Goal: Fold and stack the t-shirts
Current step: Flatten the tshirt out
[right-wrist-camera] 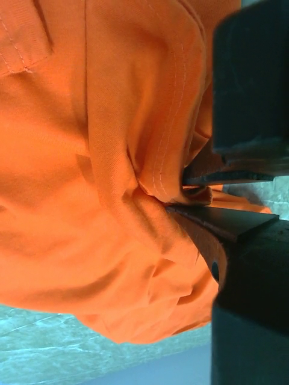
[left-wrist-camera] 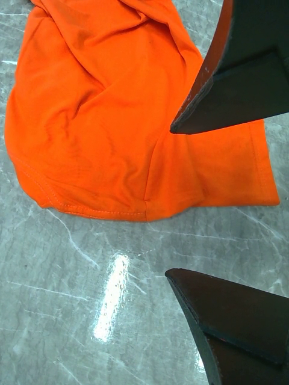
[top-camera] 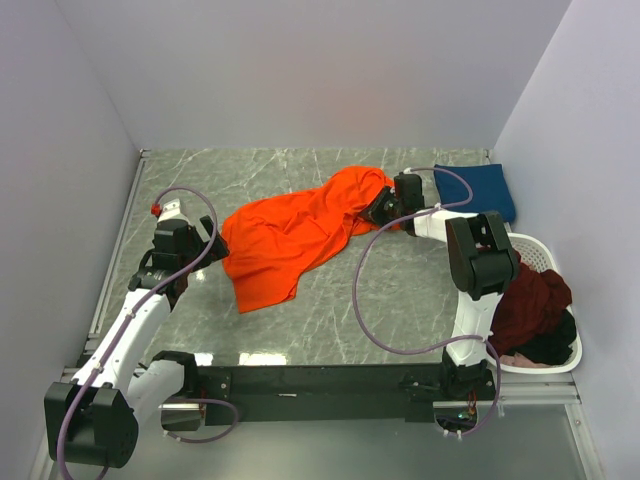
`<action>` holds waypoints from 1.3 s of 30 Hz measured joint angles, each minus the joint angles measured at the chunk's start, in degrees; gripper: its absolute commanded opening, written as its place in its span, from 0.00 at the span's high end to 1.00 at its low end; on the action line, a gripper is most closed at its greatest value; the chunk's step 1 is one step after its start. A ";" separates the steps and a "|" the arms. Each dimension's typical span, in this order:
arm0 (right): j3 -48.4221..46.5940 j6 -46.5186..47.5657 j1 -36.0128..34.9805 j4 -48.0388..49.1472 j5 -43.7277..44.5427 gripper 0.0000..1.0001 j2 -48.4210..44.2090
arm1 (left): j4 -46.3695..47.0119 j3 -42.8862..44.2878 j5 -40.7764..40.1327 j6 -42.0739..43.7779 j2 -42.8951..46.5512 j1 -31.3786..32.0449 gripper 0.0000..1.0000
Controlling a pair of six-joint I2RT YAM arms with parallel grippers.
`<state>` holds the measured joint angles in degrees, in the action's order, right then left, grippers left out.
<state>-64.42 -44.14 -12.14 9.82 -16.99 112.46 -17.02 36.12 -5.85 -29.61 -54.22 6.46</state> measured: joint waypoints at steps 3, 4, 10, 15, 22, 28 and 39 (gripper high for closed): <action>0.02 -0.17 0.00 -0.07 0.20 0.89 0.00 | 0.00 0.00 0.00 0.02 0.00 0.00 0.01; 0.09 -0.22 0.00 -0.13 0.42 0.93 -0.04 | 0.00 0.02 0.00 0.02 -0.02 0.00 0.01; 3.15 0.09 0.48 -2.51 1.36 1.00 -3.56 | -0.42 0.09 -0.26 -0.22 -0.02 0.00 0.01; 6.25 0.04 1.53 -4.50 1.27 1.00 -9.22 | -2.45 0.35 -0.04 -2.58 -0.02 0.00 0.01; 11.63 0.79 1.90 -7.74 1.38 1.00 -17.35 | -9.62 0.35 0.66 -7.37 1.64 0.20 0.12; 19.34 3.28 1.90 -10.14 2.40 1.00 -25.83 | -15.78 0.35 0.37 -12.90 3.13 4.81 0.14; 28.35 5.88 1.90 -12.13 2.69 1.00 -37.00 | -19.19 0.35 -4.04 -20.00 -7.34 15.91 0.35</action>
<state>-36.07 -38.26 -10.24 -2.31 -14.31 75.46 -36.21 36.47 -9.89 -49.60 -61.56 22.37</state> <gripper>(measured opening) 0.016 0.701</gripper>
